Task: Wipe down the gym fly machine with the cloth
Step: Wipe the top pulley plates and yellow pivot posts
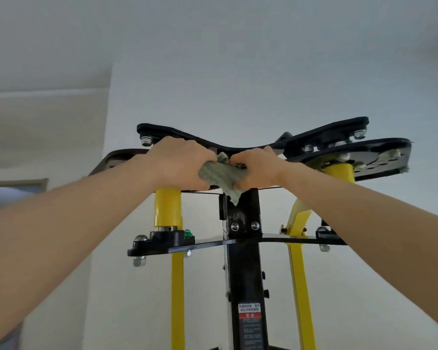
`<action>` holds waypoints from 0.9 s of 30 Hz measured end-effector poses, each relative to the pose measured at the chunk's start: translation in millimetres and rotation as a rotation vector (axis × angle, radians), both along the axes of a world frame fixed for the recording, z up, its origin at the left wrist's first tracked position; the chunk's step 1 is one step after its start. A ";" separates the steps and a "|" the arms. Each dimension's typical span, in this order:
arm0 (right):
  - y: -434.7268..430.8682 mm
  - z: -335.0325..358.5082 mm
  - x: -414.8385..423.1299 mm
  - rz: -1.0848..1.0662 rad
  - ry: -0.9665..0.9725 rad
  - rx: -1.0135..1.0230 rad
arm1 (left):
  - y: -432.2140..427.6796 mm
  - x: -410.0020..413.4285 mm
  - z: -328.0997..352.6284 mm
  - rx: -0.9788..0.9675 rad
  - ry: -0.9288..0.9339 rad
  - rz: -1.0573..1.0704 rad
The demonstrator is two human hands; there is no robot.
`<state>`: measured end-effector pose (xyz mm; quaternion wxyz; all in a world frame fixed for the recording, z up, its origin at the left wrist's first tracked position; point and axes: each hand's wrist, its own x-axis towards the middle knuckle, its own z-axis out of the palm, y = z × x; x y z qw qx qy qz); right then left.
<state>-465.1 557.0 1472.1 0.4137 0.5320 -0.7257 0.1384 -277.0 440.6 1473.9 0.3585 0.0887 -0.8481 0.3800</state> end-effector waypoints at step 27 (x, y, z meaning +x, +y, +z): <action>141.5 40.6 -12.1 -0.206 0.002 0.084 | 46.8 -101.1 8.1 0.366 -0.029 -0.234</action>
